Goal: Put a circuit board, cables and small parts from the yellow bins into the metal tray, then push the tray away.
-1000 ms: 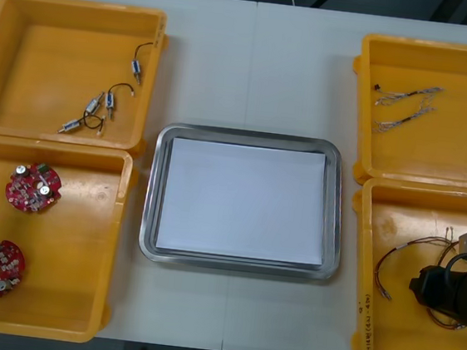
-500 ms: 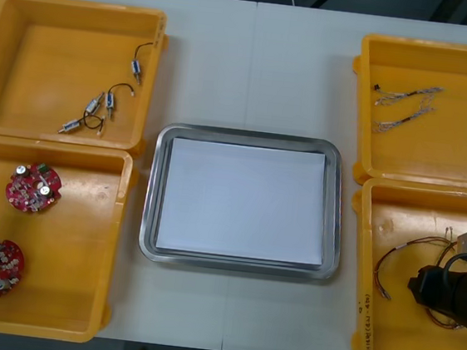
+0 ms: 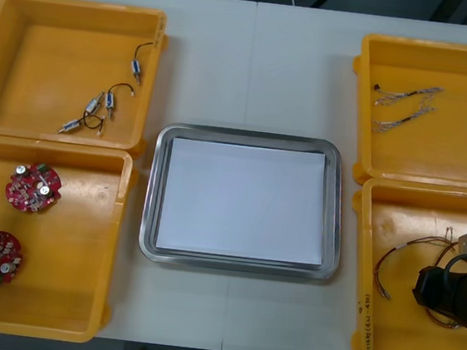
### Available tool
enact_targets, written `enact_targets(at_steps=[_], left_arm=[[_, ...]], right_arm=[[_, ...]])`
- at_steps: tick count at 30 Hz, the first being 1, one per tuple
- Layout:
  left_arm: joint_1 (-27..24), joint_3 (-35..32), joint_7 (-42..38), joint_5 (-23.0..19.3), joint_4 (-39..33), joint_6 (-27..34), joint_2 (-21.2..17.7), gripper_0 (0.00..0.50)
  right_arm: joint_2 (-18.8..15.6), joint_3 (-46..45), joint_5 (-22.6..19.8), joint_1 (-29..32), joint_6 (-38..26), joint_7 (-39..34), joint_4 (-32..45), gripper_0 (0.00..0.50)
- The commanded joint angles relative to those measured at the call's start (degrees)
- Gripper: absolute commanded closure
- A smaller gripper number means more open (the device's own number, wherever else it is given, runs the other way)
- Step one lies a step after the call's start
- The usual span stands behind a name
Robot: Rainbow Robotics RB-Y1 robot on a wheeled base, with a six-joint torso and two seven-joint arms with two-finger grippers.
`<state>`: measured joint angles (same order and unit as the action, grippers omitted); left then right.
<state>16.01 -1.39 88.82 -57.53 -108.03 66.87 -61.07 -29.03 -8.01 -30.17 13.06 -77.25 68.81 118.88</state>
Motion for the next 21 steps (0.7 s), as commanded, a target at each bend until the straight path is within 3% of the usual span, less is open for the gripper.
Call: enact_targets(at_steps=[1,13,18,21], left_arm=[[1.48,0.87,6.10,0.22,0.19,-0.51,-2.47,0.500],[0.43,0.16,6.10,-0.57,-0.08,0.10,-2.47,0.500],[-1.07,-2.74,5.92,-1.36,-1.13,5.29,-2.47,0.499],[-1.95,-4.67,5.57,-1.89,-2.36,8.72,-2.47,0.499]], right_arm=[[0.29,-3.41,-0.59,1.89,-3.52,1.33,5.22,0.500],[-1.47,-11.85,-2.79,-2.51,-25.32,2.03,19.64,0.500],[-4.11,-14.93,-8.68,-6.03,-32.75,1.94,21.48,0.500],[-5.95,-17.21,-12.46,-7.78,-32.75,1.94,22.45,0.500]])
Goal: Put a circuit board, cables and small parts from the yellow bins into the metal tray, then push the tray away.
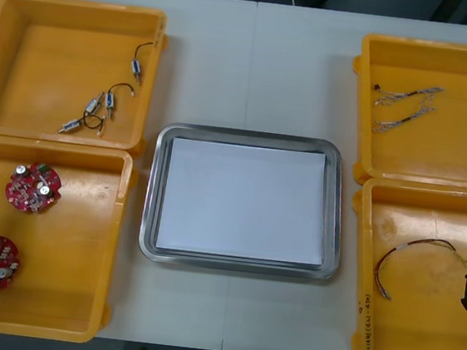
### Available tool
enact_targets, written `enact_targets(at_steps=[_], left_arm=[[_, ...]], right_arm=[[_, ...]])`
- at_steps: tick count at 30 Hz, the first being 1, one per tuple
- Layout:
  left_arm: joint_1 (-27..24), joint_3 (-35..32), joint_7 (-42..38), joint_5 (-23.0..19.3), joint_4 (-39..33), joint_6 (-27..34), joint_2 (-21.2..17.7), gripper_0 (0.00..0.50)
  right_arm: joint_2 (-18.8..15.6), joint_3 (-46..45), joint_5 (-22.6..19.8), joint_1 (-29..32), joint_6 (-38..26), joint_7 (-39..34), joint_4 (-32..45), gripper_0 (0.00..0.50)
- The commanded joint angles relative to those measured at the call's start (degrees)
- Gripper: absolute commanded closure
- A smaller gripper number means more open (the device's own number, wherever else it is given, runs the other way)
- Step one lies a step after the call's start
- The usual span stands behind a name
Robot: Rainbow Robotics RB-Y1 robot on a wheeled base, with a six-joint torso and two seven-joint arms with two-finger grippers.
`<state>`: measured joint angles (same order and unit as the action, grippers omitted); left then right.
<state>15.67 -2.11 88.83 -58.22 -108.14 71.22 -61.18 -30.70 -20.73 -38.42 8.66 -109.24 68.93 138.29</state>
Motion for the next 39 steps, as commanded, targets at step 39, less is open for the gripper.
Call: enact_targets(at_steps=[39], left_arm=[[-39.40,8.35,1.61,-8.31,-11.74,29.59,-0.52,0.499]], right_arm=[[-23.35,-0.18,-25.74,-17.72,-0.76,2.70,7.70,0.500]])
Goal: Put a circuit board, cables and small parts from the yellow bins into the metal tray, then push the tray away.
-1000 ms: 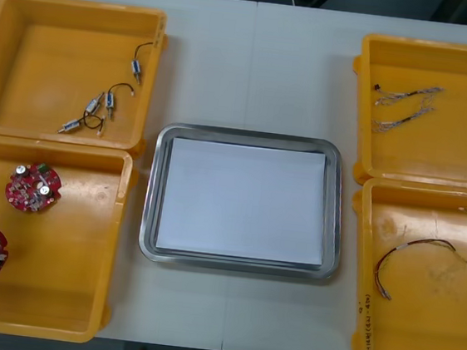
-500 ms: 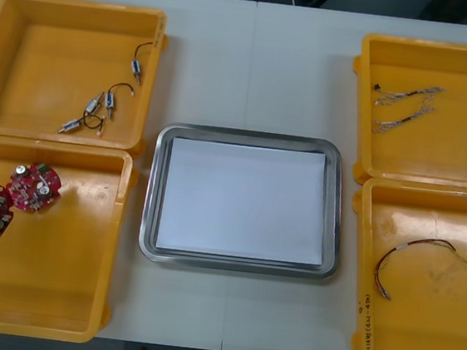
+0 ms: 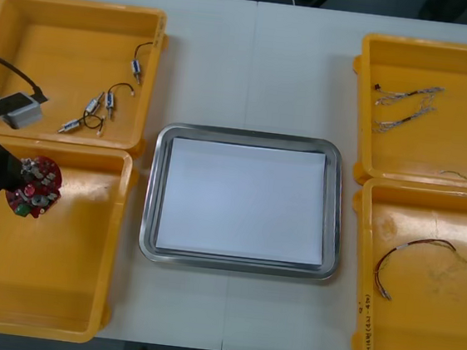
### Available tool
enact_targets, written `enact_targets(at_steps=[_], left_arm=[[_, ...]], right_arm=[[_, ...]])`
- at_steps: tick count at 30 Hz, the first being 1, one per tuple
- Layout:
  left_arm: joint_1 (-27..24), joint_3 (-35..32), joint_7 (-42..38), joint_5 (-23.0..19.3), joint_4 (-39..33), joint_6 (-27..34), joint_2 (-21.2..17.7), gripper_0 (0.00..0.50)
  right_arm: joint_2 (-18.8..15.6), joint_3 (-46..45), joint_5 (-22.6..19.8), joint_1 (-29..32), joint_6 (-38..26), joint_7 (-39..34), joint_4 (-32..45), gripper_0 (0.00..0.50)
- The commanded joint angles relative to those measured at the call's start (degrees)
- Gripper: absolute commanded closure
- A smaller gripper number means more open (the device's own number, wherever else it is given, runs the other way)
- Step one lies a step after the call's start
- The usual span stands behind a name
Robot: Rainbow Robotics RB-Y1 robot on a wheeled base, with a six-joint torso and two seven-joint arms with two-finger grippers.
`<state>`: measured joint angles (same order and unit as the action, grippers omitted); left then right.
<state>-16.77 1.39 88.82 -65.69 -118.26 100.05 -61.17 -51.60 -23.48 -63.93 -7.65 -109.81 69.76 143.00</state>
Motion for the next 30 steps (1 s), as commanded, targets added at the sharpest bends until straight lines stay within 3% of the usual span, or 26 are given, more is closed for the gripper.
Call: enact_targets(at_steps=[1,8,13,30], left_arm=[[-8.55,6.26,1.44,-0.67,-1.71,0.94,0.18,0.500],[-17.07,14.08,-0.23,0.83,-1.09,2.35,4.57,0.499],[-22.87,19.53,-5.94,1.09,-0.66,3.31,9.41,0.499],[-33.95,30.78,-22.82,5.75,6.02,5.42,24.35,0.498]], right_arm=[[-2.45,2.82,-0.14,-1.49,-0.19,1.88,3.51,0.500],[-2.54,4.05,-0.49,-1.40,-0.19,1.96,4.74,0.500],[-2.54,4.05,-1.37,-1.40,-0.19,1.96,4.65,0.500],[-2.54,3.88,-0.75,-1.40,-0.19,1.61,4.65,0.500]])
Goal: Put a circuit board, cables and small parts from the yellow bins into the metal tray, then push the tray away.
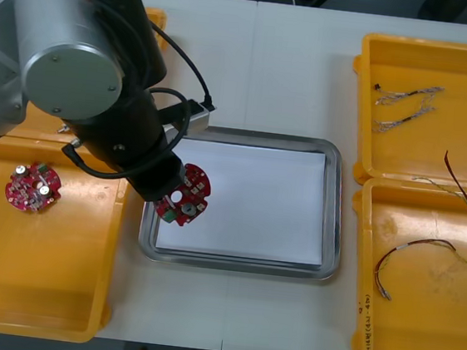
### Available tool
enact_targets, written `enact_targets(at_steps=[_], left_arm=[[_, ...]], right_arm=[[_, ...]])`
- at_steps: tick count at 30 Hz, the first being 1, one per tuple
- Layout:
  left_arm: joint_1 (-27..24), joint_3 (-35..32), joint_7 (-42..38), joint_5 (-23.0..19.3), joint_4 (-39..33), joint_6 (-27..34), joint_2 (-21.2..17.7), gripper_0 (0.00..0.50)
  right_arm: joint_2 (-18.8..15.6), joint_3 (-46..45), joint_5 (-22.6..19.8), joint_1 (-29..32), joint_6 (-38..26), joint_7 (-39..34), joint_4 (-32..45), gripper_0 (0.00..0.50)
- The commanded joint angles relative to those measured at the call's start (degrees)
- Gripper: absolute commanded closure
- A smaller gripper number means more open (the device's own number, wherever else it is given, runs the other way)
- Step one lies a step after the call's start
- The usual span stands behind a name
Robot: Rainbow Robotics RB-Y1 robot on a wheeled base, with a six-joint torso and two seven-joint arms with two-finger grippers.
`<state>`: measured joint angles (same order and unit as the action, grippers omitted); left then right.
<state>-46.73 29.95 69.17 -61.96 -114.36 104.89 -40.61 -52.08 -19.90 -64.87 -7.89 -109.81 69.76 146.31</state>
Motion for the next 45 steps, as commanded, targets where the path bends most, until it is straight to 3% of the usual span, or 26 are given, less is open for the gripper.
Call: enact_targets(at_steps=[1,7,14,21,30,45], left_arm=[[-4.34,2.74,-4.13,2.72,2.92,0.58,4.57,0.498],[-5.39,5.38,-10.64,5.27,6.61,-0.03,7.21,0.499],[-5.30,10.57,-17.58,8.87,8.10,-2.14,7.38,0.499],[-5.30,14.52,-22.41,9.22,11.18,-5.57,7.38,0.499],[-5.30,19.53,-23.64,9.75,14.52,-11.02,7.29,0.499],[-5.04,21.46,-23.91,9.66,14.61,-12.25,5.45,0.497]], right_arm=[[-2.06,0.30,0.27,-1.16,-0.19,1.61,1.35,0.500],[-2.06,0.30,0.18,-1.16,-0.19,1.79,1.35,0.500],[-2.06,0.30,-0.08,-1.16,-0.19,1.96,1.35,0.500],[-2.06,0.30,-0.17,-1.16,-0.19,1.96,1.35,0.500],[-2.06,0.13,-0.52,-1.16,-0.19,1.87,1.35,0.500],[-2.06,0.21,-0.44,-1.16,-0.19,1.87,1.35,0.500]])
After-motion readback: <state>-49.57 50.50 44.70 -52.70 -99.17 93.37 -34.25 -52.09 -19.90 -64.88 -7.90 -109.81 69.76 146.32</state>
